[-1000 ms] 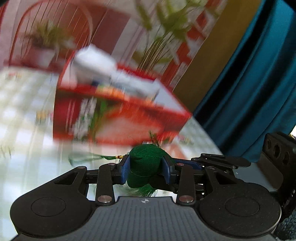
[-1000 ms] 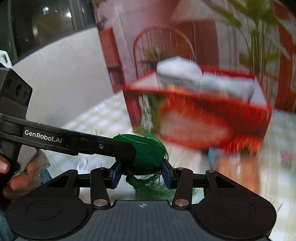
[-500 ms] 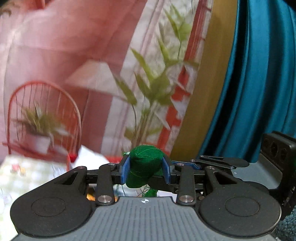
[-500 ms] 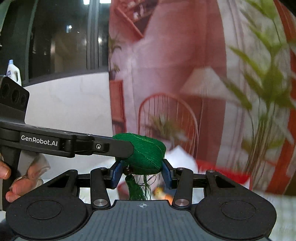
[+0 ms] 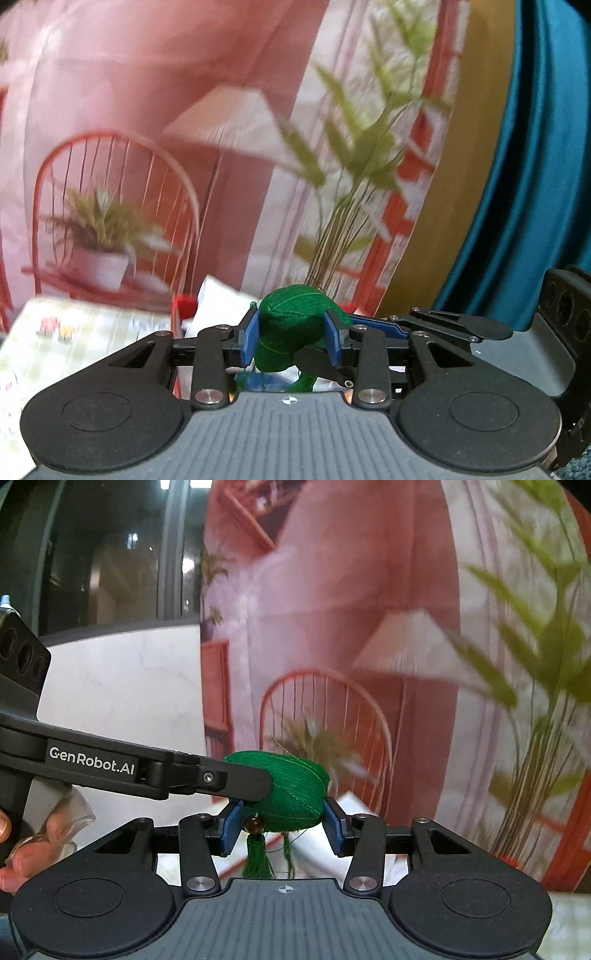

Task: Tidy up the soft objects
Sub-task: 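Lift the green tassel with the left tool and release it into the box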

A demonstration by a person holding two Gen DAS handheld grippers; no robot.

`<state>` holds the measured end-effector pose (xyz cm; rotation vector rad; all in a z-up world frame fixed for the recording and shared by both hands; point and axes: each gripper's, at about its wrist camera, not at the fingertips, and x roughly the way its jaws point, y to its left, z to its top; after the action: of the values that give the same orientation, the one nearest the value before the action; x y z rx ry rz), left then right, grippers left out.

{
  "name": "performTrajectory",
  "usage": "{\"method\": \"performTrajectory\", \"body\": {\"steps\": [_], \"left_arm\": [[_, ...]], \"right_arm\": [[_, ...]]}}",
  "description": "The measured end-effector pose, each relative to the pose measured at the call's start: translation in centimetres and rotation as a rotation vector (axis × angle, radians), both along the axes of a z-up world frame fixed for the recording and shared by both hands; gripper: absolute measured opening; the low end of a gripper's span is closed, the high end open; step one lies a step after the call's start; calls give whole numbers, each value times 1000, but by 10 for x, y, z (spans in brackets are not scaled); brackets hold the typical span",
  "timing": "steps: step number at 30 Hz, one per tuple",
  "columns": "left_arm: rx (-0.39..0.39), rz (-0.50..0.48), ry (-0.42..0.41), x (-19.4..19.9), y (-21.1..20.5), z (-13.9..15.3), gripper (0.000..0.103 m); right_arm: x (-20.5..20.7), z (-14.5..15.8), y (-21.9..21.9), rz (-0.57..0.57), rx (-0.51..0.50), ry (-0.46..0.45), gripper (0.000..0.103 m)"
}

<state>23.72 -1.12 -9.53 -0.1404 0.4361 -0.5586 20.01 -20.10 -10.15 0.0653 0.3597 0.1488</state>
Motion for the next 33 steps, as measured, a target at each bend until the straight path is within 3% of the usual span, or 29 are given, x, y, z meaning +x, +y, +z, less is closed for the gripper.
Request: {"method": "performTrajectory", "body": {"steps": [11, 19, 23, 29, 33], "left_arm": [[22, 49, 117, 28, 18, -48, 39], [17, 87, 60, 36, 17, -43, 39], [41, 104, 109, 43, 14, -45, 39], [70, 124, 136, 43, 19, -52, 44], [78, 166, 111, 35, 29, -41, 64]], "right_arm": [[30, -54, 16, -12, -21, 137, 43], [44, -55, 23, -46, -81, 117, 43], [49, -53, 25, -51, -96, 116, 45], [49, -64, 29, -75, -170, 176, 59], [34, -61, 21, -102, -182, 166, 79]]}}
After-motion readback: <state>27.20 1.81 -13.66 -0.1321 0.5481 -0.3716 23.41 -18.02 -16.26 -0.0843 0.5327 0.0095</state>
